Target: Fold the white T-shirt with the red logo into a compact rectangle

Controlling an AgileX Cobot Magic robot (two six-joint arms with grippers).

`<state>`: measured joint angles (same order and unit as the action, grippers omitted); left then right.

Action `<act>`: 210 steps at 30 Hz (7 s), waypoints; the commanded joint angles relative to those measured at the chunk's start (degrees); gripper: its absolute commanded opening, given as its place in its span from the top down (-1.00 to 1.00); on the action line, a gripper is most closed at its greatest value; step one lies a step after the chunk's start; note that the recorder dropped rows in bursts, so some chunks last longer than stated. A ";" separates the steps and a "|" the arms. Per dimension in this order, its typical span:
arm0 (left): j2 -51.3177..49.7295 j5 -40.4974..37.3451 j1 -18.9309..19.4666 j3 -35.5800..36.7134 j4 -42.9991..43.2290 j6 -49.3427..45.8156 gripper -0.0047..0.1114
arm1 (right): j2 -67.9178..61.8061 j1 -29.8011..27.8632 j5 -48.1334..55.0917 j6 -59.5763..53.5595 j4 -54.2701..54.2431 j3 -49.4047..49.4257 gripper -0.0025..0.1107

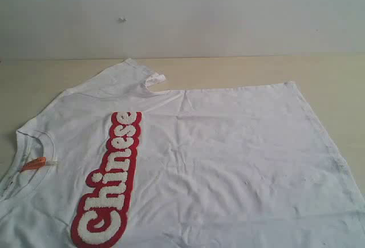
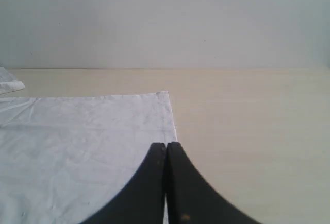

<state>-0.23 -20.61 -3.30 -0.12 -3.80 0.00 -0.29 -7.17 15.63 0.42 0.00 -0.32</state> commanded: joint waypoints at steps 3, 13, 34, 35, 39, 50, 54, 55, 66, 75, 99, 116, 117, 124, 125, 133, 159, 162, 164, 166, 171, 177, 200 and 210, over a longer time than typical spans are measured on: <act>0.23 0.44 0.15 0.12 -0.06 0.00 0.92 | 0.29 0.18 -0.43 -0.07 0.00 0.32 0.96; 0.23 0.44 0.15 0.12 1.20 -1.73 0.92 | 0.29 0.18 -1.55 -0.42 1.71 0.32 0.96; 0.23 45.92 0.15 0.12 0.52 33.09 0.92 | 0.29 0.18 -42.59 30.06 4.66 0.32 0.96; 0.23 45.92 0.15 0.12 0.52 34.90 0.92 | 0.29 0.18 -44.80 32.03 4.66 0.32 0.96; 0.23 45.59 0.15 -2.82 0.91 35.80 0.92 | 0.29 0.18 -48.12 36.24 8.12 -0.48 0.96; -17.36 33.85 0.15 -27.80 18.46 33.18 0.92 | -5.05 0.18 -35.24 38.29 16.32 -19.96 0.96; -25.55 24.40 0.15 -36.27 25.12 33.18 0.92 | -11.34 0.18 -30.25 38.29 21.05 -26.43 0.96; -27.91 21.50 0.15 -38.01 26.26 33.18 0.92 | -13.20 0.18 -28.65 38.42 22.08 -27.86 0.96; -54.29 7.42 -5.01 -42.67 26.88 20.16 0.92 | -37.29 0.18 -16.29 35.19 27.20 -34.11 0.96; -73.12 -5.25 -8.81 -52.82 10.67 -4.44 0.92 | -59.56 2.46 -2.16 20.36 24.08 -43.24 0.96; -103.02 -22.04 -8.68 -61.38 -2.91 -70.10 -0.31 | -86.44 5.21 24.67 -50.30 -26.98 -57.53 0.96; -103.14 -13.50 -8.68 -61.38 -4.13 -70.23 -0.61 | -86.43 5.21 23.94 -54.37 -27.53 -57.20 0.96; -103.14 -12.60 -8.68 -61.38 -4.01 -70.23 -0.61 | -86.43 5.21 23.93 -54.37 -27.64 -57.20 0.96; -103.18 -15.25 -8.68 -61.38 -9.65 -74.35 -0.61 | -86.43 5.21 23.93 -54.16 -28.39 -57.20 0.96; -103.32 -15.91 -8.68 -61.38 -12.04 -76.79 -0.61 | -86.43 5.21 23.93 -54.16 -28.39 -57.20 0.96; -103.55 -23.68 -8.68 -61.38 -13.19 -85.52 -0.67 | -86.43 5.21 23.84 -54.21 -29.53 -57.20 0.96; -102.47 -24.51 0.13 -61.17 5.11 -83.40 -0.67 | -86.43 5.21 23.60 -54.32 -29.88 -57.20 0.96; -102.47 -24.04 1.49 -61.17 0.17 -87.89 -0.67 | -86.43 5.21 23.50 -54.32 -29.57 -57.20 0.96; -102.47 -24.04 1.49 -61.17 0.16 -88.46 -0.67 | -86.43 5.21 23.50 -54.32 -29.57 -57.20 0.96; -102.47 -23.31 1.49 -60.22 -0.06 -88.47 -0.67 | -86.43 5.21 23.50 -54.32 -29.57 -57.20 0.96; -102.47 -18.20 1.49 -55.14 -0.06 -90.78 -0.67 | -86.43 5.21 23.60 -54.32 -29.57 -57.20 0.96; -102.47 -16.67 1.49 -53.32 -0.17 -92.53 -0.67 | -86.43 5.21 23.60 -54.32 -29.81 -57.20 0.96; -108.80 -17.57 1.49 -53.37 0.08 -94.23 -0.67 | -86.43 5.21 23.92 -54.32 -29.95 -57.20 0.96; -109.14 -14.99 1.49 -53.37 2.80 -94.23 -0.67 | -86.43 5.21 23.65 -54.32 -29.95 -57.20 0.82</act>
<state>-107.90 -38.48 -1.97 -54.03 -2.84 -94.07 -86.73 -2.08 39.78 -53.38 -29.56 -57.37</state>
